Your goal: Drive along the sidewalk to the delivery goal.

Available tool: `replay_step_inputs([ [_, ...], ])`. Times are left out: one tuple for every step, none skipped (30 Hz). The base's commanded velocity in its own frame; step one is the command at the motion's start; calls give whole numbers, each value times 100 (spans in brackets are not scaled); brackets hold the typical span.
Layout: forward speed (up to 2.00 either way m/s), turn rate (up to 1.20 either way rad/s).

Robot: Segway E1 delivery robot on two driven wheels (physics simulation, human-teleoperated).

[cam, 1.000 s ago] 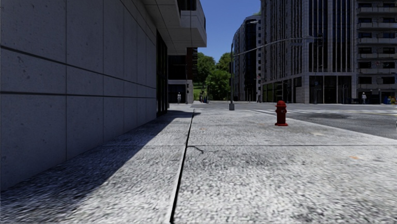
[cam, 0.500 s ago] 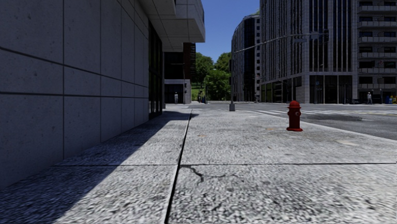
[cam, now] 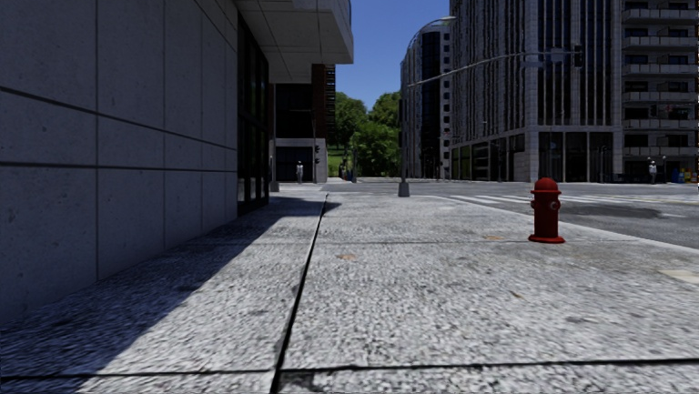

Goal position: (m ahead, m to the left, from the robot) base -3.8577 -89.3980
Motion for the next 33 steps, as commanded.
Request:
replay_step_inputs([
  [200,-21],
  [200,-21],
  [200,-21],
  [200,-21],
  [200,-21],
  [200,-21],
  [200,-21],
  [200,-21],
  [200,-21],
  [200,-21],
  [200,-21],
  [200,-21],
  [200,-21],
  [200,-21],
  [200,-21],
  [200,-21],
  [200,-21],
  [200,-21],
  [200,-21],
  [200,-21],
  [200,-21],
  [200,-21],
  [200,-22],
  [200,-23],
  [200,-23],
  [200,-23],
  [200,-23],
  [200,-23],
  [200,-23],
  [200,-23],
  [200,-23],
  [200,-23],
  [200,-23],
])
